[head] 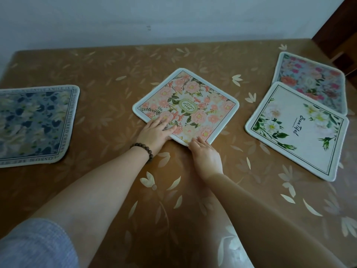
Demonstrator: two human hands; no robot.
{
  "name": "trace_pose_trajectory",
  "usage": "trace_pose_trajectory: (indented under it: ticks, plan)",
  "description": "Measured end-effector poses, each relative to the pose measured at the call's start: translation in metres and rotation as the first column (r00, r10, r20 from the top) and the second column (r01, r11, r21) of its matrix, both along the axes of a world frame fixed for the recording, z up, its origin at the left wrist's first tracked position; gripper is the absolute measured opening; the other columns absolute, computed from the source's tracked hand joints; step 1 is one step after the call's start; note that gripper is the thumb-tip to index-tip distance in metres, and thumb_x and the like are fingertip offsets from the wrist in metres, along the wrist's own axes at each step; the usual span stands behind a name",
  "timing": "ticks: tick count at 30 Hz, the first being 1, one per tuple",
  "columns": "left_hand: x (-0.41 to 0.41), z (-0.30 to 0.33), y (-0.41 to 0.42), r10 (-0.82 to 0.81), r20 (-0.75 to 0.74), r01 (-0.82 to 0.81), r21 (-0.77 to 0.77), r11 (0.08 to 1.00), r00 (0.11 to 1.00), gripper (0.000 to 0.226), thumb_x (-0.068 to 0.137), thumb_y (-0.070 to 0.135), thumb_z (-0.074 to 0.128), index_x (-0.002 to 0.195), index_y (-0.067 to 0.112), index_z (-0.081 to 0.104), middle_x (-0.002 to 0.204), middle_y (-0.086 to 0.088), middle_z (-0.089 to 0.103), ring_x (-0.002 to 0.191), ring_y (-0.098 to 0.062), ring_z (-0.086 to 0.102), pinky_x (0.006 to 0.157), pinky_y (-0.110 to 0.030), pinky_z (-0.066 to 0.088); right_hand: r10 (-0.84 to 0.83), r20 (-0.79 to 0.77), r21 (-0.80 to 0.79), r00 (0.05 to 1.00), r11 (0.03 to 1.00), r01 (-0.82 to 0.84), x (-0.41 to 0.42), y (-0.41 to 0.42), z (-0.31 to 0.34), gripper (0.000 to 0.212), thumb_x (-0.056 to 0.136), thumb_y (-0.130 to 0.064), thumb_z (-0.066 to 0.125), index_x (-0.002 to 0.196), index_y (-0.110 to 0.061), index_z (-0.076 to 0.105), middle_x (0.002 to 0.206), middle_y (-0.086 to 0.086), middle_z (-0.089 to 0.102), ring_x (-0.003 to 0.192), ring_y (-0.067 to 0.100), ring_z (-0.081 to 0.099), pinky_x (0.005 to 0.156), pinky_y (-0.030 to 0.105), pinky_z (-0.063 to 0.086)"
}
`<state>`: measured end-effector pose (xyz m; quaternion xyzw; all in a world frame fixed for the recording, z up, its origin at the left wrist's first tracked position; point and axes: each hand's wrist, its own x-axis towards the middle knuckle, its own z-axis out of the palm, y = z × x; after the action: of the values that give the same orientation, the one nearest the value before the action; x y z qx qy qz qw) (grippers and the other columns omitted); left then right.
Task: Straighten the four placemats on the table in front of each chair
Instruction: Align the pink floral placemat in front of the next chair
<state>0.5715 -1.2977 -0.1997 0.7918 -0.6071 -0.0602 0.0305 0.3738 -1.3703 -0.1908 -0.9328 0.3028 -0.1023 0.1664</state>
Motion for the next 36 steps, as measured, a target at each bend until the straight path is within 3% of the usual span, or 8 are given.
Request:
trace_pose_trajectory:
  ticks: [8,16,21,30,34,36]
  plan:
    - [-0.036,0.003,0.052,0.036,0.005,-0.036,0.061,0.997,0.999,0.044,0.1,0.035,0.029,0.143,0.025,0.032,0.154,-0.005,0.022,0.143,-0.023,0.005,0.115,-0.039,0.007,0.06,-0.067,0.112,0.996,0.992,-0.052,-0.025,0.029,0.001,0.037,0.098,-0.006,0.038,0.133,-0.014,0.048,0.146,0.005,0.042,0.142,0.024,0.024,0.115,0.036,0.017]
    - [-0.093,0.014,0.125,0.191,-0.053,-0.182,0.142,0.973,0.98,0.047,0.1,0.039,0.027,0.145,0.027,0.027,0.156,-0.004,0.015,0.144,-0.024,0.001,0.116,-0.039,0.005,0.167,-0.152,0.286,0.974,0.951,-0.118,-0.059,0.077,0.015,0.045,0.093,-0.013,0.044,0.135,-0.027,0.046,0.149,0.0,0.037,0.142,0.019,0.021,0.113,0.039,0.024]
    - [-0.135,0.021,0.163,0.285,-0.05,-0.271,0.195,0.943,0.957,0.046,0.1,0.041,0.025,0.145,0.029,0.028,0.156,-0.004,0.016,0.144,-0.027,0.002,0.116,-0.04,0.006,0.217,-0.231,0.311,0.948,0.94,-0.139,-0.082,0.103,0.019,0.06,0.091,0.005,0.035,0.138,-0.032,0.041,0.152,-0.005,0.031,0.143,0.015,0.016,0.112,0.034,0.023]
    - [-0.211,0.024,0.216,0.374,0.009,-0.357,0.316,0.879,0.928,0.048,0.101,0.035,0.026,0.146,0.022,0.017,0.155,-0.015,0.015,0.14,-0.039,0.011,0.111,-0.05,0.021,0.254,-0.221,0.355,0.941,0.92,-0.165,-0.136,0.15,0.018,0.057,0.091,0.002,0.041,0.137,-0.031,0.043,0.154,-0.008,0.028,0.143,0.013,0.014,0.109,0.037,0.032]
    - [-0.246,0.029,0.229,0.335,0.119,-0.355,0.35,0.867,0.935,0.047,0.1,0.024,0.027,0.145,0.014,0.016,0.151,-0.023,0.02,0.135,-0.045,0.023,0.101,-0.053,0.032,0.279,-0.219,0.351,0.935,0.917,-0.192,-0.151,0.164,0.016,0.051,0.092,-0.001,0.038,0.137,-0.025,0.044,0.154,-0.003,0.027,0.144,0.016,0.011,0.116,0.036,0.01]
    - [-0.253,0.029,0.235,0.316,0.133,-0.342,0.333,0.878,0.94,0.05,0.1,0.03,0.026,0.146,0.014,0.014,0.151,-0.022,0.021,0.135,-0.044,0.023,0.102,-0.054,0.03,0.277,-0.221,0.335,0.935,0.922,-0.194,-0.152,0.171,0.017,0.05,0.092,-0.005,0.037,0.138,-0.023,0.042,0.155,0.001,0.024,0.145,0.018,0.007,0.116,0.037,0.004]
